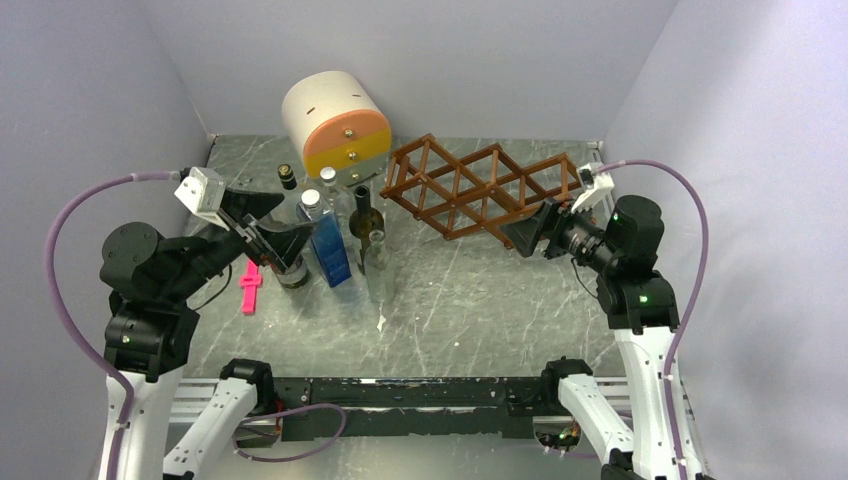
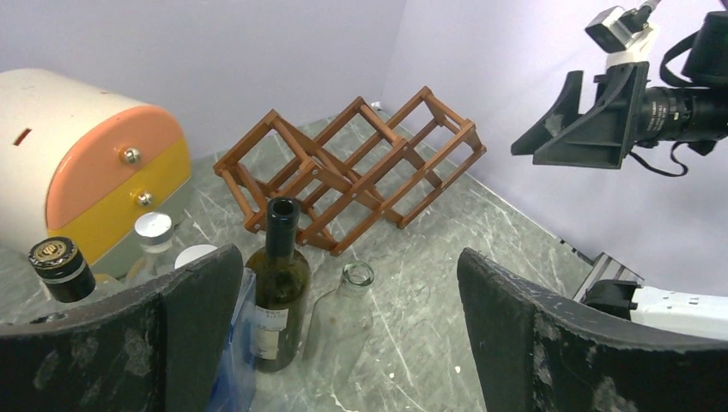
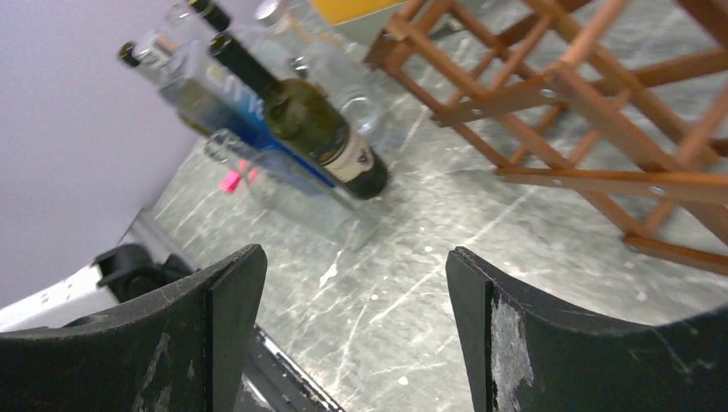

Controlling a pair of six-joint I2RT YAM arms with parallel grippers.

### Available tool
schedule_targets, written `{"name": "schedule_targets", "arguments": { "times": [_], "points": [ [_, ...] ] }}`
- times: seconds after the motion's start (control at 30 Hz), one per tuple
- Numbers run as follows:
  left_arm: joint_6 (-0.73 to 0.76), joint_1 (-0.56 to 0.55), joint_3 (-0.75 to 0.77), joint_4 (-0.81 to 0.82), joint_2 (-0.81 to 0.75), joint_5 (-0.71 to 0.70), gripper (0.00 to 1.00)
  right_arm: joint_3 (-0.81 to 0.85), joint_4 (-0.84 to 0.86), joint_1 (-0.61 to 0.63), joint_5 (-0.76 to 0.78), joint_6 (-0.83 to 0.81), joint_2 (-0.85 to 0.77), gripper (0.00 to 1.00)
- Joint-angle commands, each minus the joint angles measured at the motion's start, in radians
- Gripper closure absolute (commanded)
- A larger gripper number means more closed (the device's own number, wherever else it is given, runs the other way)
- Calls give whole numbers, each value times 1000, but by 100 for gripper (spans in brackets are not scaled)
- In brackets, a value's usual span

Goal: Put the wine bottle on the wine rack

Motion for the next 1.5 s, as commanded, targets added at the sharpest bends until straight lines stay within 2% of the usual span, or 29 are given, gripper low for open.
{"name": "schedule_targets", "arguments": {
  "times": [0.0, 0.17, 0.33, 0.4, 0.53, 0.6, 0.77, 0.97, 1.2, 1.27, 1.37, 1.47],
  "points": [
    [-43, 15, -40, 131, -15, 37, 1, -57, 183, -8, -272, 5, -11, 19],
    [-41, 15, -43, 184, -7, 7, 2, -109, 288, -4, -275, 5, -34, 20],
    [-41, 15, -48, 262, 15, -37, 2, -107, 391, 41, -245, 36, 32, 21],
    [-48, 15, -54, 301, 29, -44, 3, -95, 415, 126, -167, 24, 77, 21],
    [-46, 16, -61, 357, 56, -55, 4, -20, 388, 473, 172, -98, 206, 21],
    [-39, 15, -67, 374, 65, -75, 4, 25, 370, 607, 279, -160, 304, 21],
    [-13, 15, -73, 374, 69, -135, 4, 103, 343, 800, 437, -267, 458, 22],
    [5, 15, -71, 346, 72, -165, 4, 132, 369, 853, 541, -289, 543, 22],
    [11, 15, -68, 324, 65, -196, 5, 162, 404, 883, 508, -295, 642, 23],
    [18, 15, -67, 315, 60, -198, 5, 161, 419, 889, 489, -302, 659, 28],
    [33, 15, -67, 305, 54, -197, 4, 150, 447, 893, 487, -298, 671, 41],
    [62, 15, -78, 316, 51, -121, 4, 136, 476, 893, 490, -298, 666, 49]
  ]
}}
